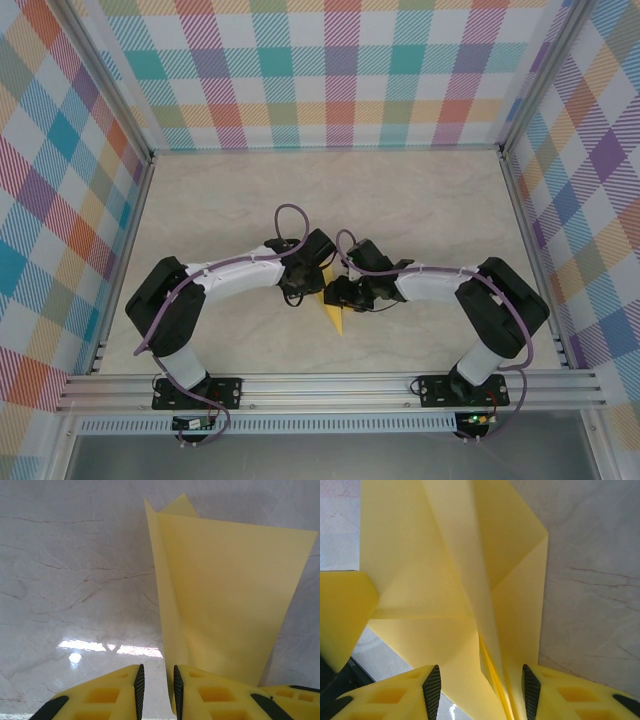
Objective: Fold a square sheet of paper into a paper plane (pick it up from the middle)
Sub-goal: Move a paper plane to the center of the table.
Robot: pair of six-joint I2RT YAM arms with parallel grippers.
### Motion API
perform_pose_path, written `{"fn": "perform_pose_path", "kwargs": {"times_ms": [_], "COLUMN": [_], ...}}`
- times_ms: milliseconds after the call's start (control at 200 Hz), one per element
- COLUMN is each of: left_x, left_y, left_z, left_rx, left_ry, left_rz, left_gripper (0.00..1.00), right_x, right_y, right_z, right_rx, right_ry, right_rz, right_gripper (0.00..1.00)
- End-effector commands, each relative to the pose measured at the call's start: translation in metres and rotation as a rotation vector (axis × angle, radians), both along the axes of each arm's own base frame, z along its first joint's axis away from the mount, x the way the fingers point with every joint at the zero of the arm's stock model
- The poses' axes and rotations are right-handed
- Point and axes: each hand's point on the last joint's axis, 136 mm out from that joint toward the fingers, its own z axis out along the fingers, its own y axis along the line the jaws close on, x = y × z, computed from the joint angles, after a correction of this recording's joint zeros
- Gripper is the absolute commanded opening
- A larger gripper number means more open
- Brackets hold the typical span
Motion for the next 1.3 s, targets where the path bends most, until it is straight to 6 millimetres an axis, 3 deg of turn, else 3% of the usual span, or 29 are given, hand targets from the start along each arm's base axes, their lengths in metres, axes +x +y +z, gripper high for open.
{"fn": "perform_pose_path", "kwargs": {"times_ms": [0, 280, 605, 875, 1070, 1295], "left_x": [-0.001, -0.003, -0.006, -0.007, -0.009, -0.016], "left_y": [0.007, 0.011, 0.02, 0.04, 0.078, 0.115], "left_z": [0.005, 0.006, 0.016, 0.037, 0.057, 0.064], "left_rx": [0.004, -0.007, -0.019, -0.03, 0.027, -0.006], "left_ry": [-0.011, -0.021, -0.063, -0.155, -0.248, -0.304], "left_rz": [0.001, 0.014, 0.041, 0.093, 0.174, 0.273], "left_gripper": [0.24, 0.24, 0.25, 0.26, 0.28, 0.32], "right_x": [0.001, -0.002, 0.001, 0.0, 0.013, 0.05], "right_y": [0.01, 0.011, 0.009, 0.011, 0.004, -0.034], "right_z": [0.006, -0.003, -0.014, -0.02, 0.003, 0.033], "right_rx": [0.005, -0.11, -0.202, -0.253, -0.313, -0.543], "right_ry": [-0.034, -0.058, -0.075, -0.077, -0.152, -0.279], "right_rz": [0.037, 0.067, 0.07, 0.085, 0.044, -0.062], "right_gripper": [0.45, 0.3, 0.3, 0.2, 0.04, 0.04]}}
